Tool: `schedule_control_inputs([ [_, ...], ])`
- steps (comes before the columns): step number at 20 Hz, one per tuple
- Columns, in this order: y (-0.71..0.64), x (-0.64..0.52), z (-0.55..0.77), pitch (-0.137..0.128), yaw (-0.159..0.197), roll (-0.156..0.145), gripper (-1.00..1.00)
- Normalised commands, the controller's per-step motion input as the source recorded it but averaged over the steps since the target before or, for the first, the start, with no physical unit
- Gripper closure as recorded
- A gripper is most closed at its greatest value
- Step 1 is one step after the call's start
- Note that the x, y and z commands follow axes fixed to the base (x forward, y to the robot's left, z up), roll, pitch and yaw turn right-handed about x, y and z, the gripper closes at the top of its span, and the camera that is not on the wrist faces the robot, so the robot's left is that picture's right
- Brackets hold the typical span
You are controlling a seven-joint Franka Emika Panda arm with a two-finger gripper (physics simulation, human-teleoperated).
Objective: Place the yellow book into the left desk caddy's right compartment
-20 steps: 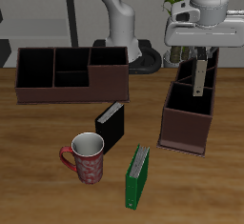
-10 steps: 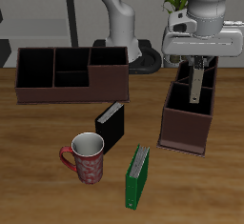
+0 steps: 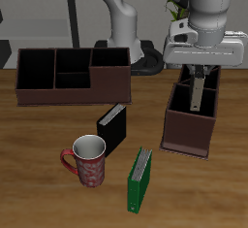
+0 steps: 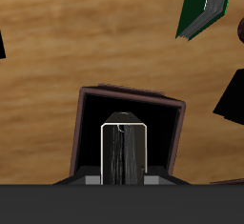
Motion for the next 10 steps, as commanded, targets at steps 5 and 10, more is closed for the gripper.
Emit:
schedule_control_inputs([
  [5, 0.04, 0.05, -0.18, 0.006, 0.027, 0.001, 1.00],
  [10, -0.02, 0.07, -0.15, 0.019, -0.007, -0.002, 1.00],
])
